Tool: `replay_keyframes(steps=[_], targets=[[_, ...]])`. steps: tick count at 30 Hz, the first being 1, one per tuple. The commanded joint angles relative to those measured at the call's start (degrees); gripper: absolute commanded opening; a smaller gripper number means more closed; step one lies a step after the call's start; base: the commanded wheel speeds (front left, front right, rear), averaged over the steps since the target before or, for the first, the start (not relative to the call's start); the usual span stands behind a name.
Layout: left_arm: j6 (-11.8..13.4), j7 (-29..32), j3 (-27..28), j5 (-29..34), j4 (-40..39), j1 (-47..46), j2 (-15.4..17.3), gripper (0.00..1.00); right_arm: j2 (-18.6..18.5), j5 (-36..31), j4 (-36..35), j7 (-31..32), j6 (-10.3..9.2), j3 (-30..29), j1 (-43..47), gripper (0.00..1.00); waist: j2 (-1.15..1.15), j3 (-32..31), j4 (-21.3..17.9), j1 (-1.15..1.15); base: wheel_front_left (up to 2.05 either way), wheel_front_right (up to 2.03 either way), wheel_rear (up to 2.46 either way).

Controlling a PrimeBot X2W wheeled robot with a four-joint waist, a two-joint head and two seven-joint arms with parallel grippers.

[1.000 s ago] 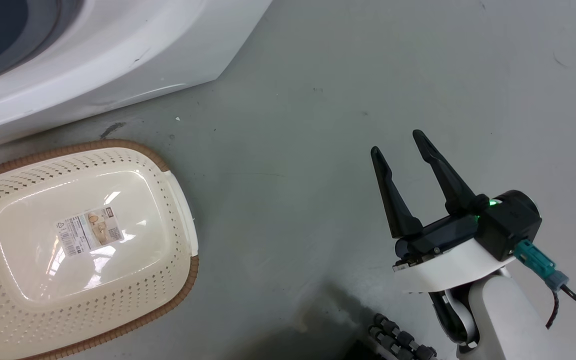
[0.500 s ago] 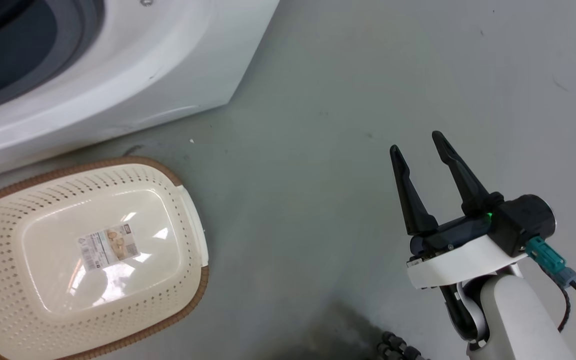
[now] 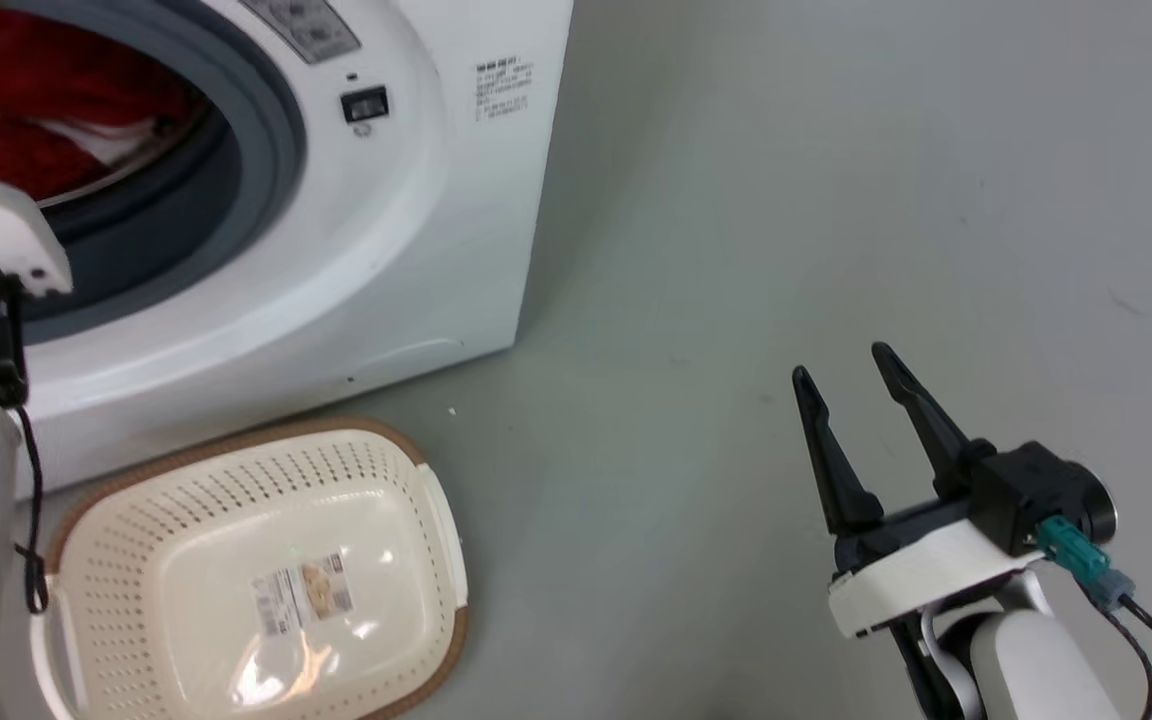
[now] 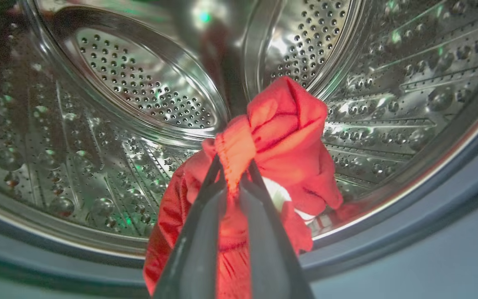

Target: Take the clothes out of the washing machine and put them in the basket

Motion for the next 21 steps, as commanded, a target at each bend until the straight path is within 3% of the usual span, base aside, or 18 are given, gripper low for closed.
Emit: replay_keyframes(steps=[1, 6, 21], targets=[[-0.2, -0.8, 0.6, -0.6, 0.1, 1.4, -0.4, 0.00, 0.1, -0.4, -0.2, 0.5, -0.04, -0.3, 1.4, 1.00, 0.00, -4.6, 1.3, 0.01, 0.00, 0.00, 0.00], [-1.2, -1.7, 1.7, -1.8, -0.7, 6.4, -2.8, 0.00, 0.1, -1.3, -1.5, 2.4, -0.04, -1.8, 4.5, 1.00, 0.00, -9.7, 2.8, 0.01, 0.00, 0.00, 0.00], [-0.2, -1.8, 4.9, -1.2, -18.8, 25.3, -9.8, 0.00, 0.1, -3.2, -5.8, 7.8, -0.04, -4.9, 13.1, 1.00, 0.00, -22.9, 8.3, 0.01, 0.00, 0.00, 0.00]])
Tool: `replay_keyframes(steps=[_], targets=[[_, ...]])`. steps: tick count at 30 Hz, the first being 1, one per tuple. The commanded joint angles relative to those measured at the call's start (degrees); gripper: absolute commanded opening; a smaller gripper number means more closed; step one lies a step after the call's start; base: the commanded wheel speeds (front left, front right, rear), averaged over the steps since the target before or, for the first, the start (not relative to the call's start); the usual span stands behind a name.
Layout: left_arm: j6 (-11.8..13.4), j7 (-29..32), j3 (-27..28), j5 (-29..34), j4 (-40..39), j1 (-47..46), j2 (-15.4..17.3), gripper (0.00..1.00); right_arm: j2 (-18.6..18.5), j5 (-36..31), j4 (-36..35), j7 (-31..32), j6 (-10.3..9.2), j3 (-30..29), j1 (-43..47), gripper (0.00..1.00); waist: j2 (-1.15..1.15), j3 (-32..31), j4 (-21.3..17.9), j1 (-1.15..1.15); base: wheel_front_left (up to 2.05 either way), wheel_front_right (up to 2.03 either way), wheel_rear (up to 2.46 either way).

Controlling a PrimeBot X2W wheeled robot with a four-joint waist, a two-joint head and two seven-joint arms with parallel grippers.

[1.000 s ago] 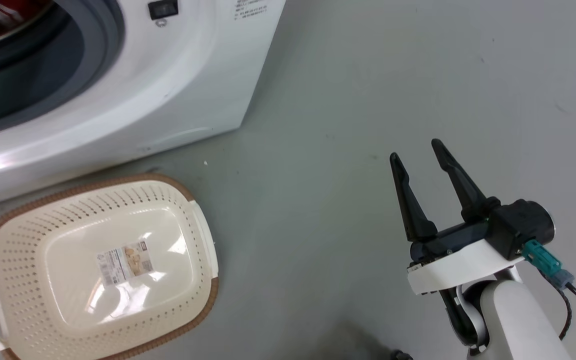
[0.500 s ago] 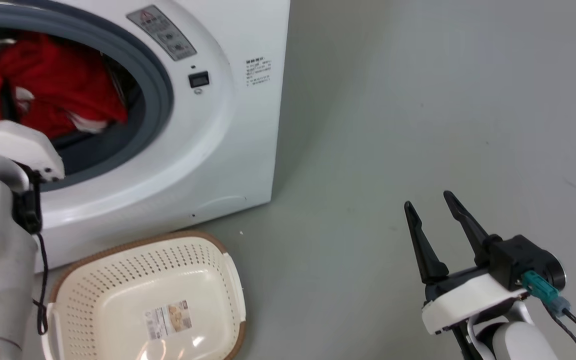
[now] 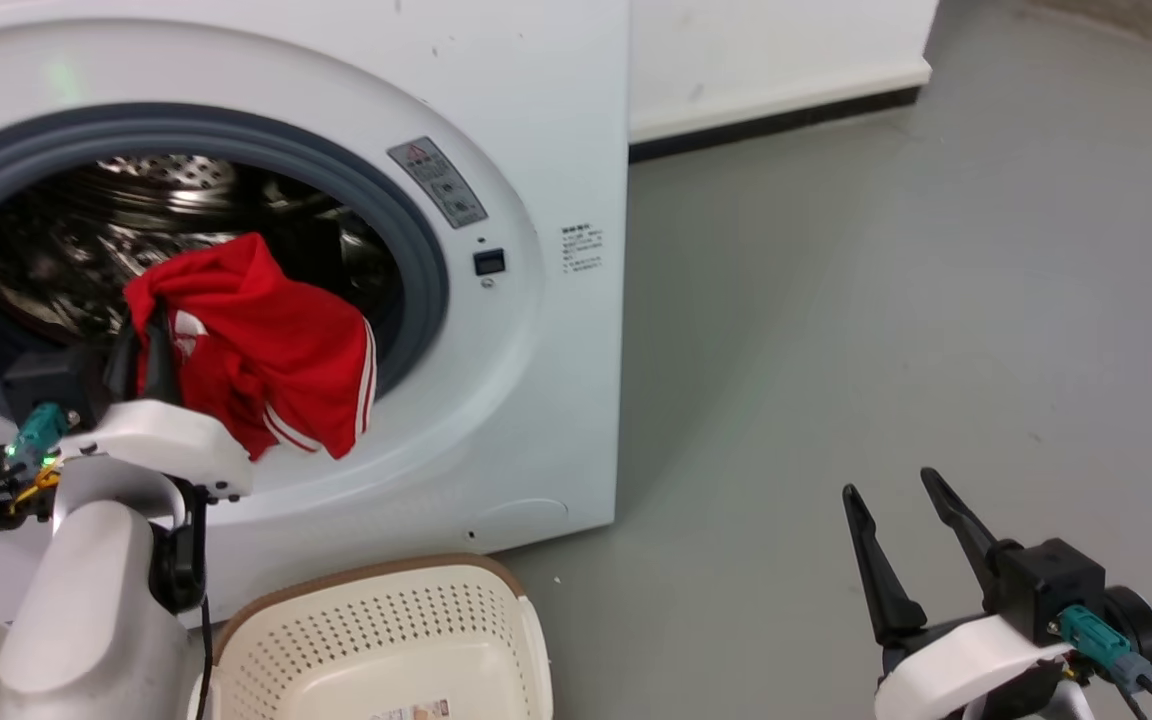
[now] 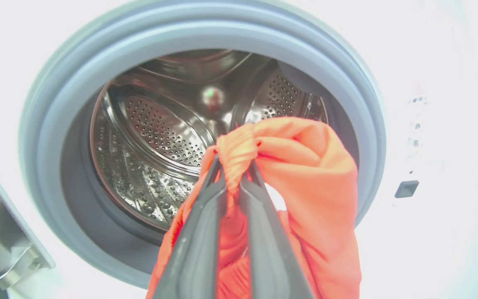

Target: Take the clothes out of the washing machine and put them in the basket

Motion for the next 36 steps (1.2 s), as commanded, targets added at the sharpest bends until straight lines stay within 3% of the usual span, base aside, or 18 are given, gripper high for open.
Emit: replay_keyframes(steps=[1, 13, 18, 26, 36], targets=[[0.1, -0.4, 0.2, 0.2, -2.2, 1.7, -0.2, 0.00, 0.1, -0.4, -0.6, 0.5, -0.04, -0.2, 1.2, 1.00, 0.00, -3.1, 2.5, 0.02, 0.00, 0.00, 0.00], [2.5, 2.3, -2.9, 0.6, -22.1, 17.9, -3.1, 0.00, 0.1, -1.3, -4.7, 3.1, -0.04, -1.6, 4.5, 1.00, 0.00, -5.3, 7.9, 0.02, 0.00, 0.00, 0.00], [3.7, 4.3, -4.5, 0.1, -26.2, 23.8, -4.5, 0.00, 0.1, -1.6, -5.7, 3.7, -0.04, -1.4, 4.1, 1.00, 0.00, -3.7, 9.2, 0.02, 0.00, 0.00, 0.00], [3.1, 3.5, -6.8, -0.8, -19.9, 24.6, -7.4, 0.00, 0.1, -1.8, -6.8, 3.7, -0.04, 0.0, 1.0, 1.00, 0.00, 3.3, 10.0, 0.02, 0.00, 0.00, 0.00], [0.5, -0.3, -4.9, -1.3, -4.9, 15.4, -10.4, 0.00, 0.1, -2.4, -7.8, 2.6, -0.04, 1.8, -5.8, 1.00, 0.00, 16.7, 8.3, 0.02, 0.00, 0.00, 0.00]])
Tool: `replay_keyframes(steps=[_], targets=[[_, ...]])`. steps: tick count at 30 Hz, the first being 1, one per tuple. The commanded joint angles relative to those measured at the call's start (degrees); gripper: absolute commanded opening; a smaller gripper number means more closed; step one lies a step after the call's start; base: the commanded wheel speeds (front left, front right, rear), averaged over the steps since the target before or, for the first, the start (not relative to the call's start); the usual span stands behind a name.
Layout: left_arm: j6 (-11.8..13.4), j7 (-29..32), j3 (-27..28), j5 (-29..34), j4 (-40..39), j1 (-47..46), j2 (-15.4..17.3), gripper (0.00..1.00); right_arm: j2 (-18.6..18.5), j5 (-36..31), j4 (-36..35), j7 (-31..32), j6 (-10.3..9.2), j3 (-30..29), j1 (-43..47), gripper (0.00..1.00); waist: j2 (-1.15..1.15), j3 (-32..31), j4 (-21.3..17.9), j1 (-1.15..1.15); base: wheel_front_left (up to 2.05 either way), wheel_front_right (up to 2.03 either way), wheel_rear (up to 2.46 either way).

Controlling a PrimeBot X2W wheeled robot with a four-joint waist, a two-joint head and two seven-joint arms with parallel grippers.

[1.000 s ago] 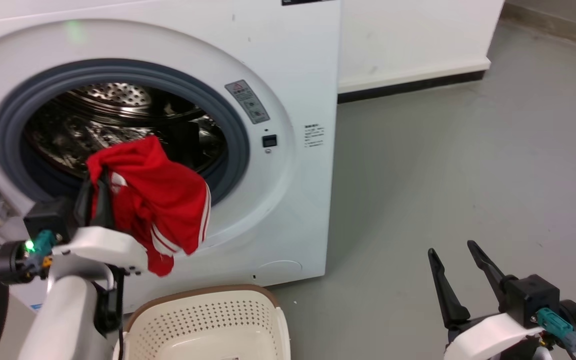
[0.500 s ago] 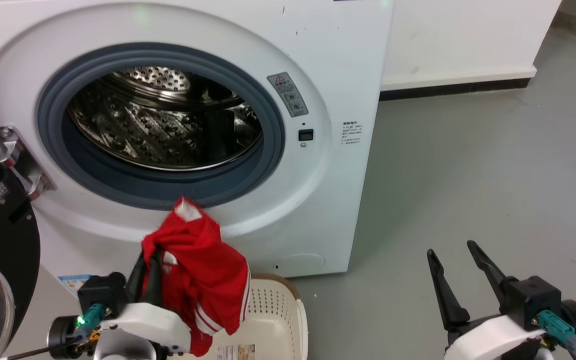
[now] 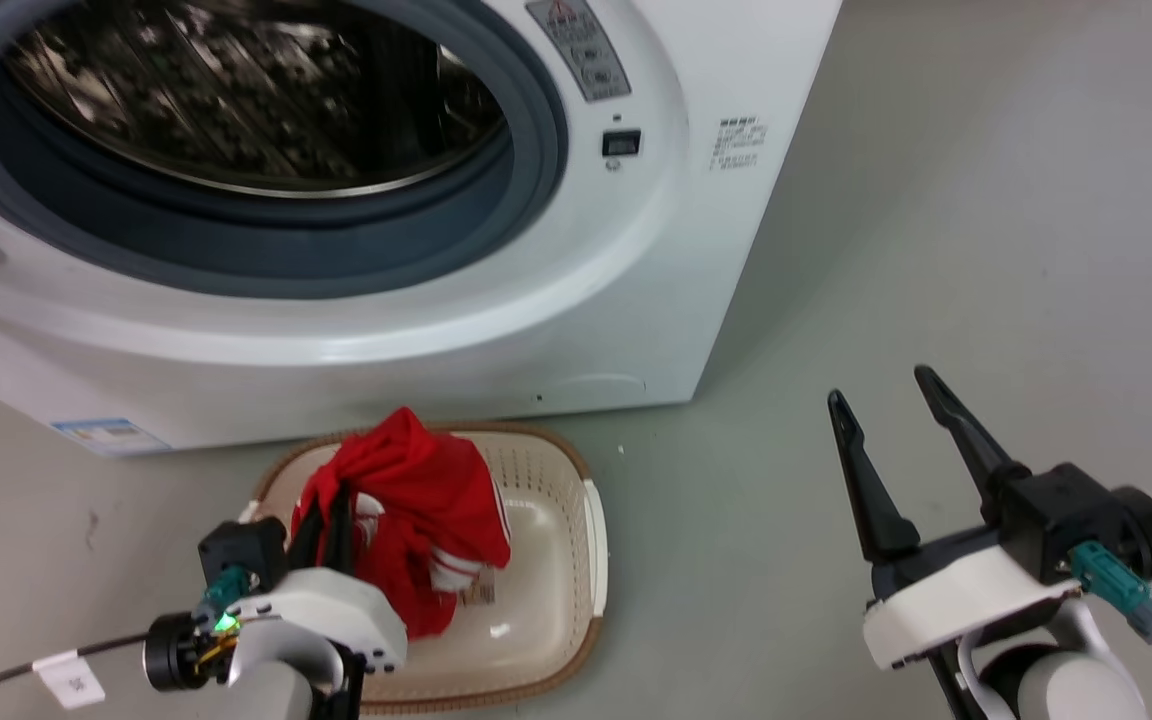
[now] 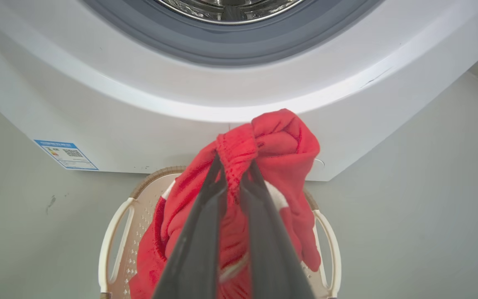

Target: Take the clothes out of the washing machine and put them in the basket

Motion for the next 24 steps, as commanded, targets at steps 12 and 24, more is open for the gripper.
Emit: replay_keyframes(steps=[12, 24], targets=[[-4.6, -0.5, 3.0, 3.0, 17.8, -16.3, -0.2, 0.00, 0.1, -0.4, -0.2, -2.5, -0.04, 3.5, -9.8, 1.00, 0.00, 19.3, -3.2, -0.01, 0.00, 0.00, 0.00], [-6.5, -0.4, 6.0, 1.1, 37.8, -24.2, 1.9, 0.00, 0.1, 2.1, 2.6, -5.7, -0.04, 6.0, -13.6, 1.00, 0.00, 26.1, -7.6, -0.01, 0.00, 0.00, 0.00]])
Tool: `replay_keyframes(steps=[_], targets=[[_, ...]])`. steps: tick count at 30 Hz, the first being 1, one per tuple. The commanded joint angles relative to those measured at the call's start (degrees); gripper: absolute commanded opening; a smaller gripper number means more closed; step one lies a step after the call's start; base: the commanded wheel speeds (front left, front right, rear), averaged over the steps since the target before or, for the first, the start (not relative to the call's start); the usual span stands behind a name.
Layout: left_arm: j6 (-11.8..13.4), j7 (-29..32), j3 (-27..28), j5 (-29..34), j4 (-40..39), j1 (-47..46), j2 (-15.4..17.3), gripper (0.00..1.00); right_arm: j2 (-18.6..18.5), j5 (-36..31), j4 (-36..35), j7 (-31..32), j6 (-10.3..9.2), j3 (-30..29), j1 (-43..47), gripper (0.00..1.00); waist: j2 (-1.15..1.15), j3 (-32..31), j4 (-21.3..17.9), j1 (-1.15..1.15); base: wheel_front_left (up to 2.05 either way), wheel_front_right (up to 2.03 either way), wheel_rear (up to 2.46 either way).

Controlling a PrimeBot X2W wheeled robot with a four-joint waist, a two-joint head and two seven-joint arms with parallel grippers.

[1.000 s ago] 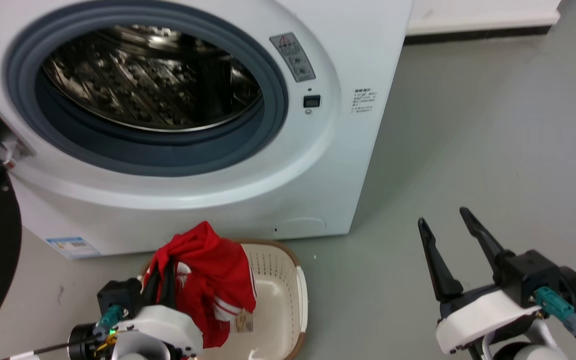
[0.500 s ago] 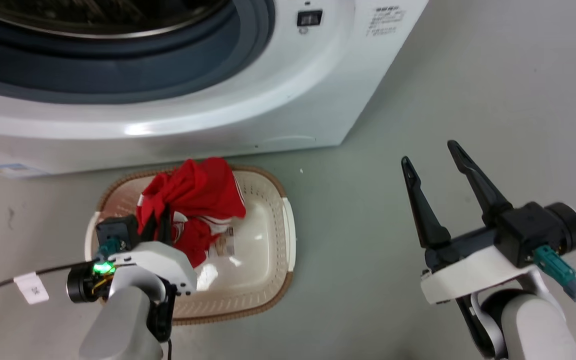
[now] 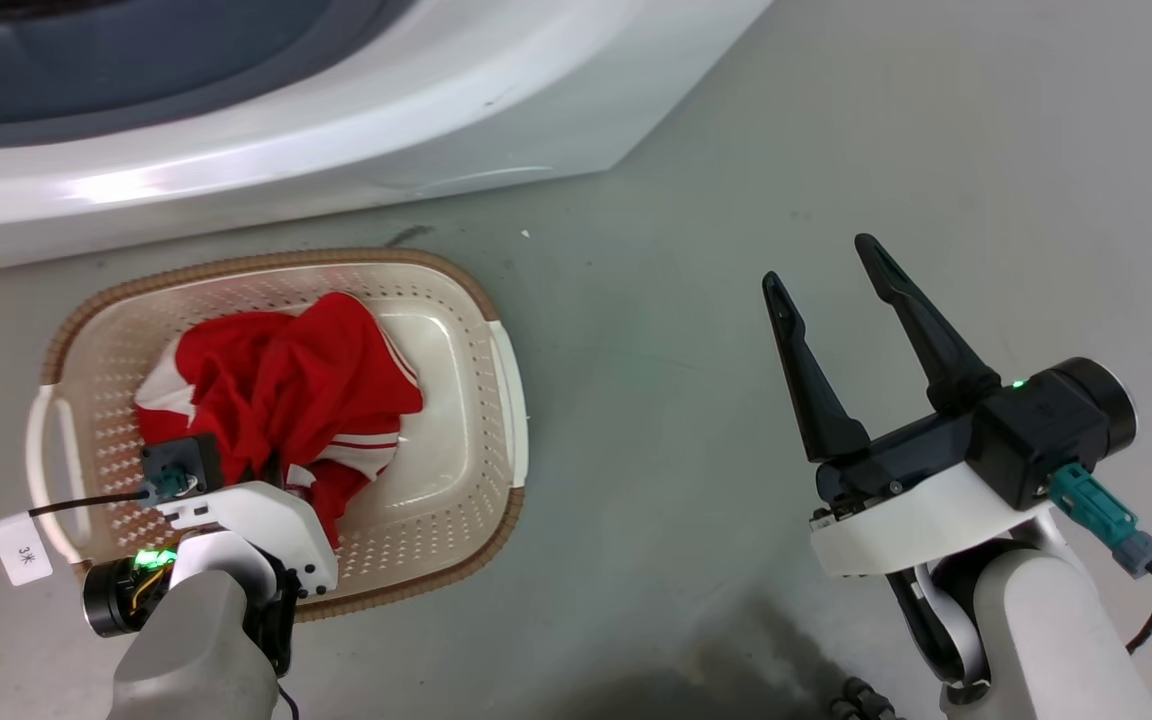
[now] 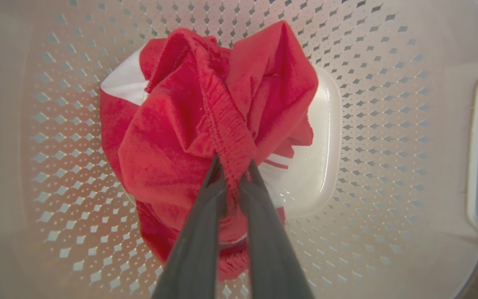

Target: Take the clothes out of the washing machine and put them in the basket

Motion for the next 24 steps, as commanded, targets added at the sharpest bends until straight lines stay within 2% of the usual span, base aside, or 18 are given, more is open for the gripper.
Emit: replay_keyframes(steps=[1, 7, 9, 10, 11, 19, 24], targets=[[-0.1, -0.1, 0.1, 0.1, 0.8, -1.1, 0.3, 0.00, 0.1, 0.1, 0.3, -0.6, -0.04, -0.1, -1.0, 1.00, 0.00, 1.1, -1.0, -0.01, 0.00, 0.00, 0.00], [-1.3, 0.9, -1.2, 0.5, 5.1, -2.6, 0.5, 0.02, 0.1, 0.4, 1.3, -1.4, -0.04, -0.5, -1.3, 1.00, 0.00, 1.3, -1.1, -0.01, 0.00, 0.00, 0.00], [-1.6, 1.4, -1.3, 0.2, 5.7, -2.6, 0.3, 0.29, 0.1, -0.1, 1.4, -2.1, -0.04, -0.4, -1.7, 1.00, 0.00, 0.7, -0.9, -0.01, 0.00, 0.00, 0.00], [-1.6, 1.4, -1.3, 0.1, 6.0, -2.4, 0.2, 0.54, 0.1, -0.2, 1.6, -2.6, -0.04, -0.4, -1.6, 1.00, 0.00, 0.2, -0.7, -0.01, 0.00, 0.00, 0.00], [-1.7, 1.5, -1.5, 0.1, 6.3, -2.1, 0.2, 0.99, 0.1, -0.3, 1.8, -2.9, -0.04, -0.3, -1.4, 1.00, 0.00, -0.5, -0.6, -0.01, 0.00, 0.00, 0.00], [-2.5, 0.2, -1.9, -0.5, 6.8, 0.4, -1.6, 1.00, 0.1, -1.4, 4.0, -4.1, -0.04, -1.0, 0.8, 1.00, 0.00, -8.5, 2.1, -0.01, 0.00, 0.00, 0.00], [-3.6, -0.2, 0.2, -2.6, 3.7, 2.9, -2.7, 1.00, 0.1, -1.1, 5.3, -3.9, -0.04, -2.0, 3.1, 1.00, 0.00, -15.2, 4.3, -0.01, 0.00, 0.00, 0.00]])
